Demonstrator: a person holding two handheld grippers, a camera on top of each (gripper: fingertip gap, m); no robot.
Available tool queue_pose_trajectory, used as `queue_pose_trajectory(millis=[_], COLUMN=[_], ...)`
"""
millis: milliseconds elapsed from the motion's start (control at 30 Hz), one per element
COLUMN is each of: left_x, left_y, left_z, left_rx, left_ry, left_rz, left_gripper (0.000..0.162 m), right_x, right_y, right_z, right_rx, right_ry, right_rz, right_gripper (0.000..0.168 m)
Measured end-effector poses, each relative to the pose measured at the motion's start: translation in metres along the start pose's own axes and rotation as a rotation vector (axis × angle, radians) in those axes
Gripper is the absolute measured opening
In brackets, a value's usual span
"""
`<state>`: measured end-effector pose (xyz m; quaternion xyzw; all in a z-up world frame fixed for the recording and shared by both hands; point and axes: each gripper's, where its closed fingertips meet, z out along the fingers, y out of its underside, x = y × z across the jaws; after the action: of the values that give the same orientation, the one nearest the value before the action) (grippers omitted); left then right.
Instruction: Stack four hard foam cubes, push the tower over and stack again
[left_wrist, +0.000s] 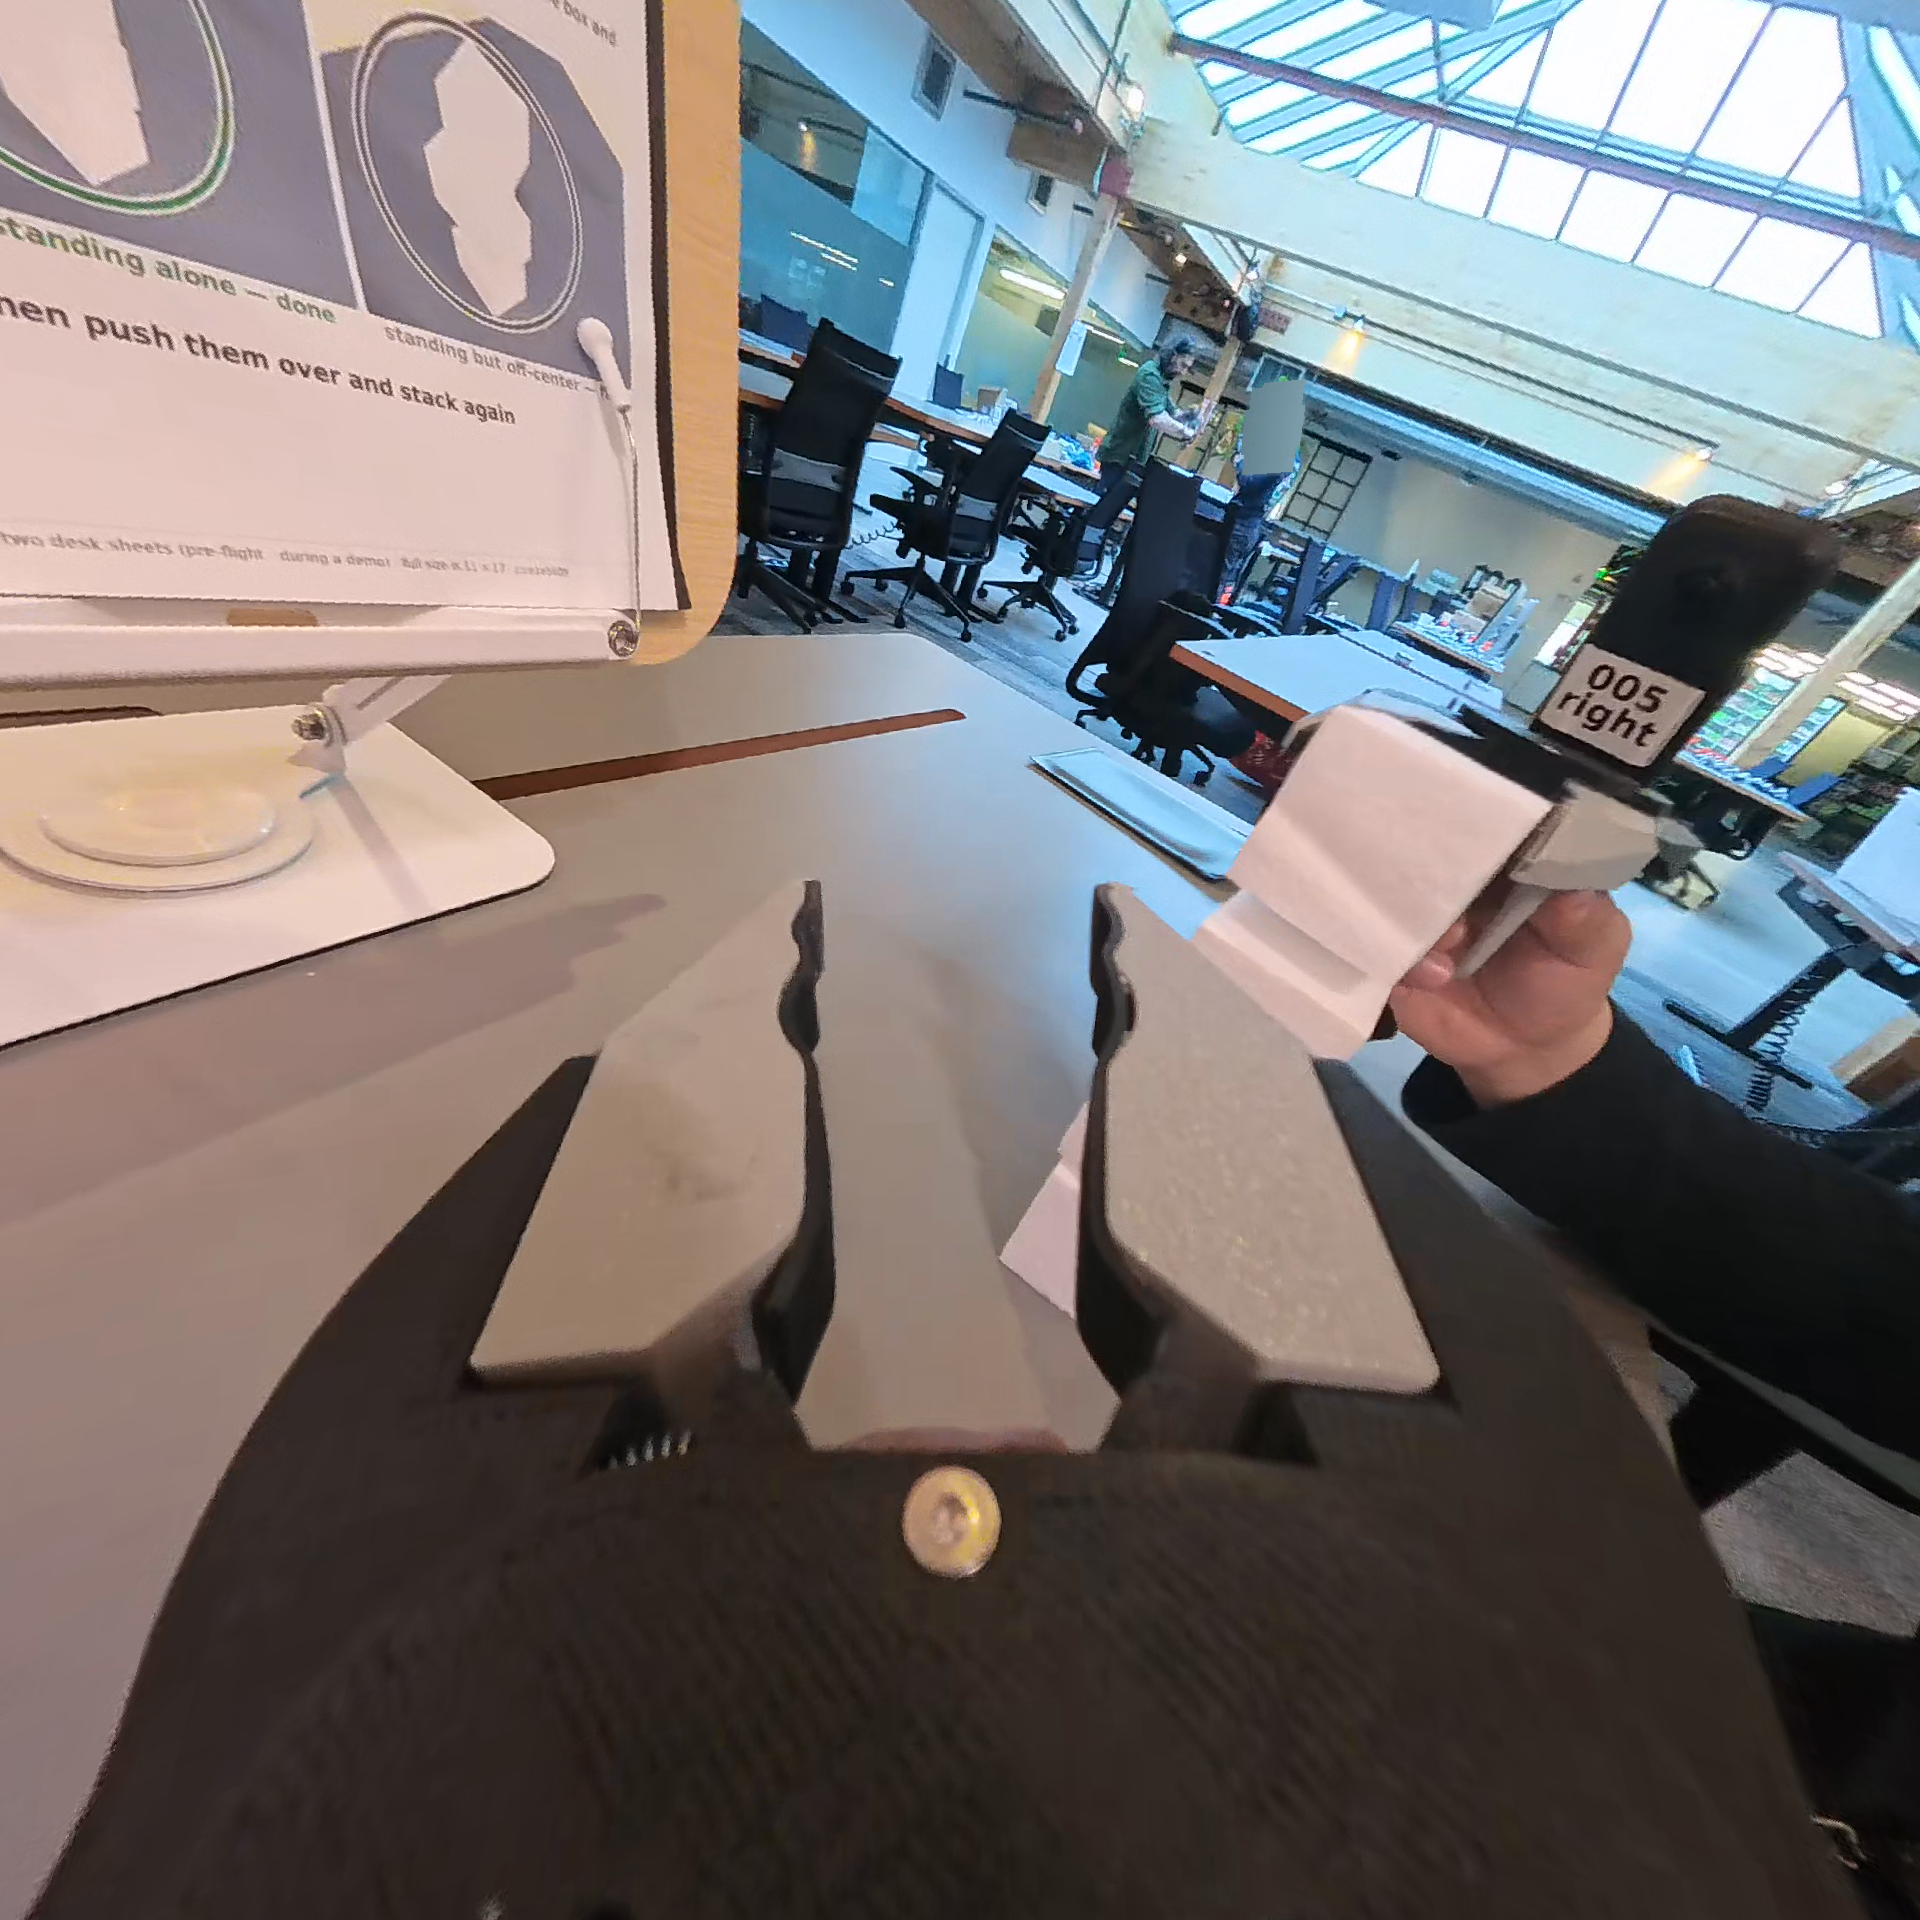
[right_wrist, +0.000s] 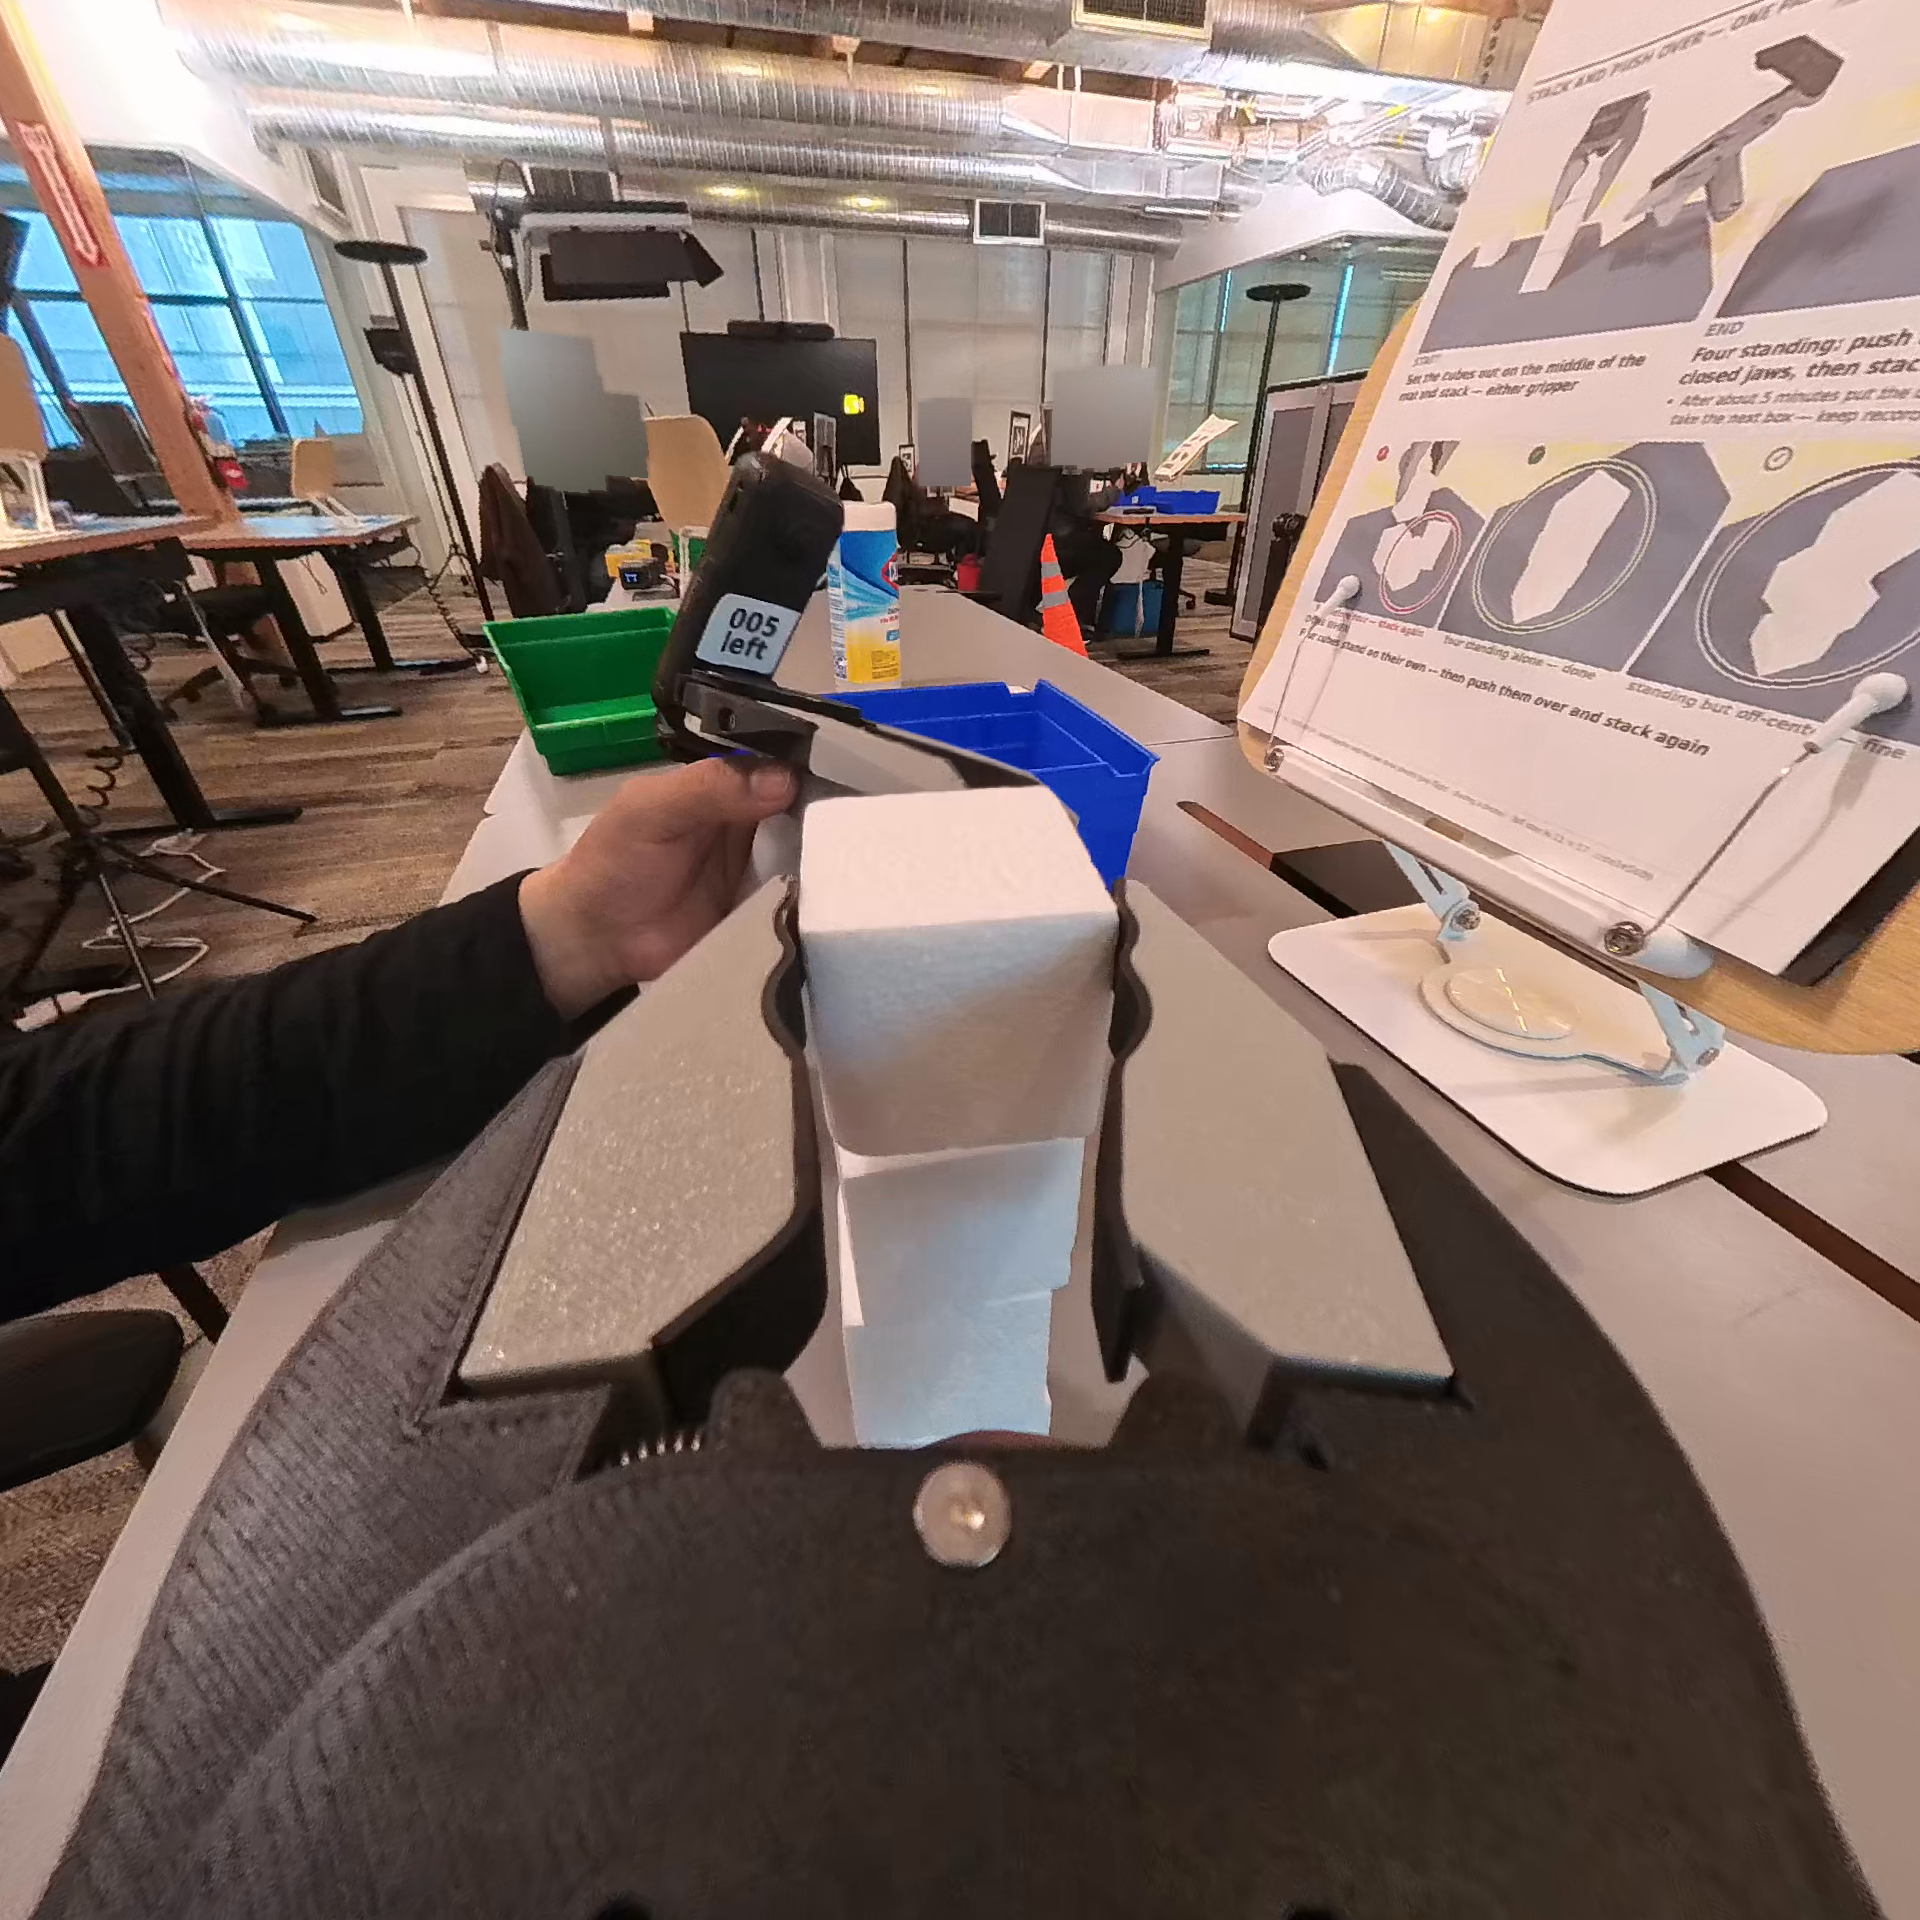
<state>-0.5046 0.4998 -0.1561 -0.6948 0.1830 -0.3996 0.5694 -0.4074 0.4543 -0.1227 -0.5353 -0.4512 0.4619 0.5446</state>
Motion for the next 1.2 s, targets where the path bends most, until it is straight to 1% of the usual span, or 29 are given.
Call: queue_pose_trajectory(millis=[400, 1200], left_x=[0.006, 0.007], left_y=[0.009, 0.012], left_z=[0.008, 0.01], left_rx=[-0.061, -0.071], left_ry=[-0.006, 0.006], left_rz=[0.053, 0.047], left_gripper=[0.05, 0.05], right_x=[0.001, 0.0], right_y=[0.006, 0.01], right_z=[0.005, 0.008], right_rx=[-0.031, -0.041], right_ry=[-0.014, -0.023], right_rz=[-0.012, -0.008], right_gripper=[0.056, 0.056])
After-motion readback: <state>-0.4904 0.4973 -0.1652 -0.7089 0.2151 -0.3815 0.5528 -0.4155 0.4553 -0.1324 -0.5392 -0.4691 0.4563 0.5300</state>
